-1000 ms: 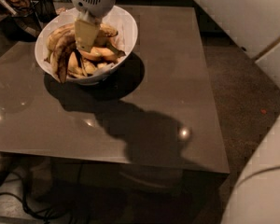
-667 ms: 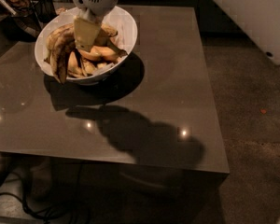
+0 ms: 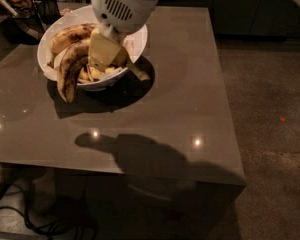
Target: Pick banana from white bowl
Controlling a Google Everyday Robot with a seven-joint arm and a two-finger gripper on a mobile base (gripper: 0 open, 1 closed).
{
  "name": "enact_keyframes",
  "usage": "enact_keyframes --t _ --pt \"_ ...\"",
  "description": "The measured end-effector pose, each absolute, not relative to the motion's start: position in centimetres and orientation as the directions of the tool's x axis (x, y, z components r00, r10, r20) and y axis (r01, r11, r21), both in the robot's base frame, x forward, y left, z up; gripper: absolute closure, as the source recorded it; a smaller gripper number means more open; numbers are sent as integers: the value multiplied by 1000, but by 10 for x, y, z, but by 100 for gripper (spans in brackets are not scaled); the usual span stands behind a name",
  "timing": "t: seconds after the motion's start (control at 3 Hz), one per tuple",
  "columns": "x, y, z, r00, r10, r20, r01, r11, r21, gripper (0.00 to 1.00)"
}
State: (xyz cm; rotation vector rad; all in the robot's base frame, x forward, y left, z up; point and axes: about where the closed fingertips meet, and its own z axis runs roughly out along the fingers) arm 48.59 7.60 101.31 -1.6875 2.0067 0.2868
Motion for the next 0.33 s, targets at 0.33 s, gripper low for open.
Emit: enact_keyframes --t 0.33 --pt "484 74 1010 -114 -861 -496 -965 214 -149 100"
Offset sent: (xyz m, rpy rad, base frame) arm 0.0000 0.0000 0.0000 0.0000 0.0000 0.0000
